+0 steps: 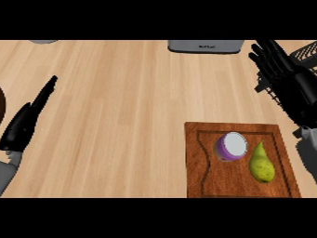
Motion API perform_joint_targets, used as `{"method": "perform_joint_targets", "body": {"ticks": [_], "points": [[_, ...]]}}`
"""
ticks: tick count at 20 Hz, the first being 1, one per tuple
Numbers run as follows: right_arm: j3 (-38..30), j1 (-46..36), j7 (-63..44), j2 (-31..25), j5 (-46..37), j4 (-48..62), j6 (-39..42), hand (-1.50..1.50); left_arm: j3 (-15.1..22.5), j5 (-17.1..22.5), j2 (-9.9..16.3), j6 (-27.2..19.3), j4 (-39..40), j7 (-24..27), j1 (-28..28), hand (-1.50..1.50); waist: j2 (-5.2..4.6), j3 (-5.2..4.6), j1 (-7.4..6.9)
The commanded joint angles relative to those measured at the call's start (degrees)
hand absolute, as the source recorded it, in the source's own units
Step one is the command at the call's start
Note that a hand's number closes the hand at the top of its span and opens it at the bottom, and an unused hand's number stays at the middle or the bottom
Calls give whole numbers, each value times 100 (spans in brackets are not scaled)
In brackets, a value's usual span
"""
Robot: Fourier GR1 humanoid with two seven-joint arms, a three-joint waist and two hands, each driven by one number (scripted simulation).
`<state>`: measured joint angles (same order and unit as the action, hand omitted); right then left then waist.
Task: Pick the can from the cutting board and place it in the tiered basket
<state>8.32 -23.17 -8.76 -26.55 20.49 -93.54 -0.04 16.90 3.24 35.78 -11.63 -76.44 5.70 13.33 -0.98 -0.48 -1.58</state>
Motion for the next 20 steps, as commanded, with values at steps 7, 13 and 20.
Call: {"method": "perform_joint_targets", "body": {"ticks": [7, 13, 20], "points": [[-1993, 595, 902, 819, -604, -513, -3218, 150, -481, 333, -267, -481, 177, -231, -415, 0, 652, 165, 1109], [-1633, 3075, -331, 1414, -1920, 422, -5315, -150, -743, 587, -421, -707, -6, -298, -653, 0, 211, 2, 741], [-83, 4437, -1832, 1249, -3215, -895, -5299, -150, -629, 540, -517, -687, -221, -451, -463, 0, 116, -33, 386]]}}
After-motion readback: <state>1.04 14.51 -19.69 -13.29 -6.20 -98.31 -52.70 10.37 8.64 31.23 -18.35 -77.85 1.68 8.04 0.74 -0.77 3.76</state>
